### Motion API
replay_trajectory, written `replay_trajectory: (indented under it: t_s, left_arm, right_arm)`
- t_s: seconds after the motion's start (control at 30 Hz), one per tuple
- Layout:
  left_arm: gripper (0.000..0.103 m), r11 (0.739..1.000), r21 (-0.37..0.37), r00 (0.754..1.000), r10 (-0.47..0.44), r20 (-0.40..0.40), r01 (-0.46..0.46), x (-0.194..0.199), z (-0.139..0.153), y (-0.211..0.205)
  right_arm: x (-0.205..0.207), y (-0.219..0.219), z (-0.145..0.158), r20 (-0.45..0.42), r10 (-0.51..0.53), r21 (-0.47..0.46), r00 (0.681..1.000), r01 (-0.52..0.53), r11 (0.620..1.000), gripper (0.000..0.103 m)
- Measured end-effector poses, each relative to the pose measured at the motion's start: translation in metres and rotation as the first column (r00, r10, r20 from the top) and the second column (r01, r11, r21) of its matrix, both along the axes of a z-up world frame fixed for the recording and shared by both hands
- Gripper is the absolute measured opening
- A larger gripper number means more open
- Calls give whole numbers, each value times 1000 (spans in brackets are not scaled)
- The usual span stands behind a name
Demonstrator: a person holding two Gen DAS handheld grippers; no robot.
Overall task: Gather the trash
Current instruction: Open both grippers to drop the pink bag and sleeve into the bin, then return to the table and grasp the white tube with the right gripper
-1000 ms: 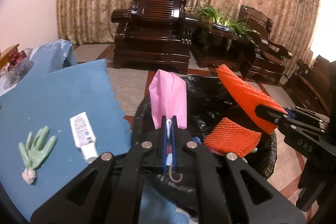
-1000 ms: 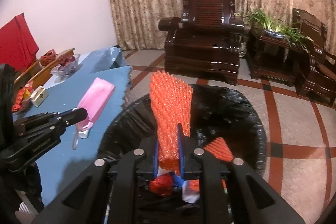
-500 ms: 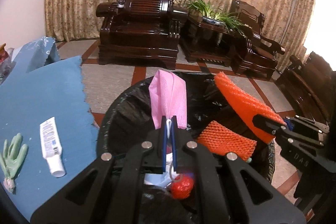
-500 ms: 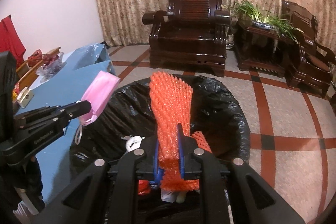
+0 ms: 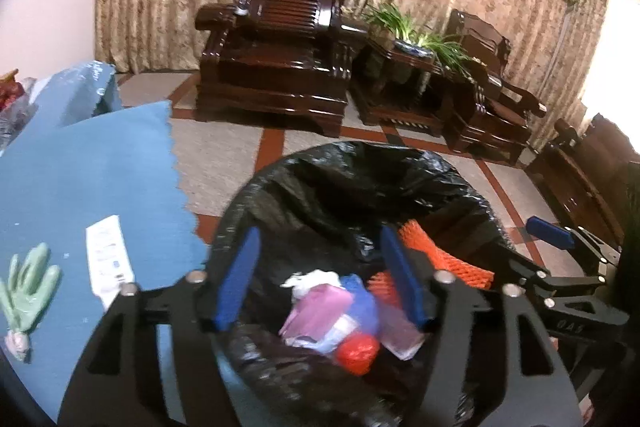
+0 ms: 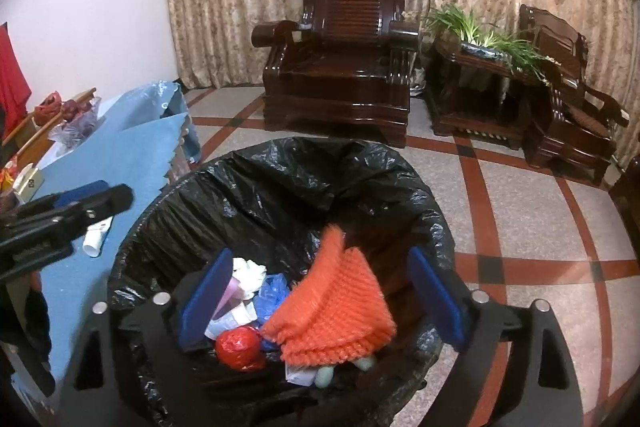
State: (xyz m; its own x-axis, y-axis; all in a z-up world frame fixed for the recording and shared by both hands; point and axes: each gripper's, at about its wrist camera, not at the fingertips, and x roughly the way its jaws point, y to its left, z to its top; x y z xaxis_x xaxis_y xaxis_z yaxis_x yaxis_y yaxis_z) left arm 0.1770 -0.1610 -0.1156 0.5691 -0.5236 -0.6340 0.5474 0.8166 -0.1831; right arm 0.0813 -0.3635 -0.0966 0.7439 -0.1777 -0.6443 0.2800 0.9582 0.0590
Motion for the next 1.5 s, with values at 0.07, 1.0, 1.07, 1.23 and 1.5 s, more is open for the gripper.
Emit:
replay_trajectory:
  t_s: [0.07, 1.0, 1.07, 1.23, 1.5]
  left_arm:
    - [80, 1000, 2, 999, 30, 16, -30, -1, 5, 16]
    - [91, 872, 64, 872, 476, 113, -485, -23, 27, 254]
    - [91, 860, 67, 860, 498, 109, -507, -22, 25, 267]
    - [91, 837, 86, 840, 533, 102, -541, -21, 15, 286]
    - [91, 812, 120, 821, 565, 81, -571, -13, -5, 306]
  right_arm:
    - [-2, 3, 1, 9, 3, 8, 1000, -4, 1000, 96]
    - [54, 183, 22, 64, 350, 16, 935, -351, 936, 97]
    - [60, 194, 21, 61, 370, 12, 927, -372, 928, 97]
    - [80, 226, 10, 47, 430, 16, 902, -431, 902, 90]
    - [115, 263, -31, -39, 495, 42, 868, -493, 869, 66]
